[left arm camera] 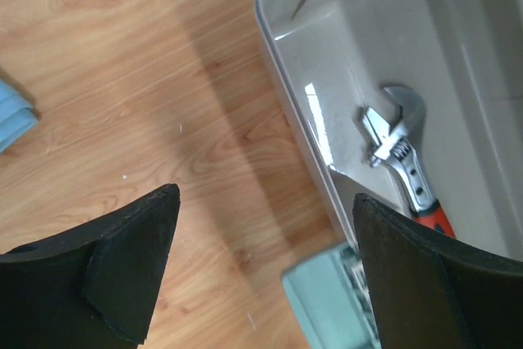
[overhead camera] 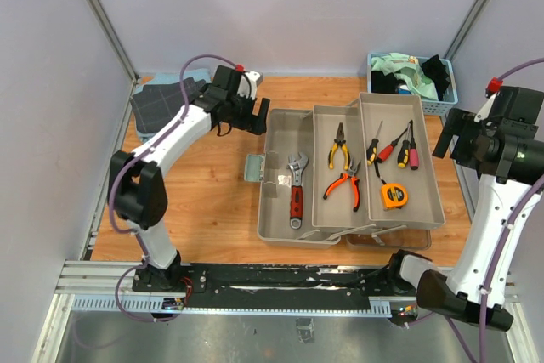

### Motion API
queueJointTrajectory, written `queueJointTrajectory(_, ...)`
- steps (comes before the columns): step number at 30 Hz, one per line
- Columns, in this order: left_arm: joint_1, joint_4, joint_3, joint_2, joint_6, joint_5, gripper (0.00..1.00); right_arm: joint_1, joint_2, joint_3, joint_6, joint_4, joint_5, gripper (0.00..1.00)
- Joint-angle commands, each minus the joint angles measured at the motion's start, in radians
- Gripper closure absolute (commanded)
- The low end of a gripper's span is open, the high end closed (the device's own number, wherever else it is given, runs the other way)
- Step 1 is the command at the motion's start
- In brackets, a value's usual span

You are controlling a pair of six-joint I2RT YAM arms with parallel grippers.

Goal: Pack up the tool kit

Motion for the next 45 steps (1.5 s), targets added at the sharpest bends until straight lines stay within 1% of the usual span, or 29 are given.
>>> queueJointTrajectory(1, -0.019, 0.017, 0.108, 0.113, -0.061, -0.055, 0.09, -0.039, -0.047, 0.034, 0.011, 0.018, 0.059, 0.17)
queueJointTrajectory(6, -0.024, -0.023, 0.213, 0.236, -0.117, -0.049, 0.11, -0.039, -0.082, 0.037, 0.005, -0.017, 0.087, 0.16)
queueJointTrajectory(11, -0.043, -0.040, 0.253, 0.279, -0.121, -0.040, 0.14, -0.041, -0.114, 0.024, 0.007, -0.032, 0.098, 0.15)
queueJointTrajectory(12, -0.048, -0.048, 0.256, 0.287, -0.124, -0.041, 0.16, -0.041, -0.115, 0.020, 0.008, -0.034, 0.099, 0.15)
queueJointTrajectory(15, -0.054, -0.074, 0.250, 0.304, -0.137, -0.049, 0.30, -0.041, -0.111, 0.025, 0.008, -0.033, 0.099, 0.15)
queueJointTrajectory(21, -0.056, -0.087, 0.169, 0.297, -0.152, -0.077, 0.44, -0.041, -0.097, 0.021, 0.011, -0.021, 0.089, 0.14)
queueJointTrajectory(23, -0.056, -0.087, 0.150, 0.295, -0.149, -0.084, 0.51, -0.041, -0.099, 0.008, 0.014, -0.017, 0.085, 0.15)
queueJointTrajectory(24, -0.056, -0.087, 0.143, 0.295, -0.144, -0.087, 0.56, -0.041, -0.101, 0.000, 0.015, -0.013, 0.080, 0.14)
queueJointTrajectory(27, -0.056, -0.089, 0.132, 0.297, -0.134, -0.111, 0.78, -0.041, -0.107, -0.026, 0.018, -0.007, 0.078, 0.14)
queueJointTrajectory(28, -0.056, -0.095, 0.133, 0.297, -0.128, -0.119, 0.91, -0.041, -0.110, -0.039, 0.016, -0.005, 0.078, 0.14)
queueJointTrajectory(29, -0.055, -0.102, 0.135, 0.297, -0.123, -0.124, 0.97, -0.041, -0.113, -0.049, 0.015, -0.003, 0.080, 0.14)
queueJointTrajectory(30, -0.053, -0.107, 0.135, 0.294, -0.114, -0.129, 0.99, -0.041, -0.117, -0.060, 0.015, 0.000, 0.081, 0.14)
queueJointTrajectory(38, 0.000, -0.124, 0.110, 0.244, -0.048, -0.150, 1.00, -0.043, -0.135, -0.151, 0.019, 0.040, 0.040, 0.11)
queueJointTrajectory(45, 0.071, -0.126, 0.054, 0.199, -0.014, -0.157, 1.00, -0.051, -0.127, -0.193, 0.028, 0.080, -0.008, 0.10)
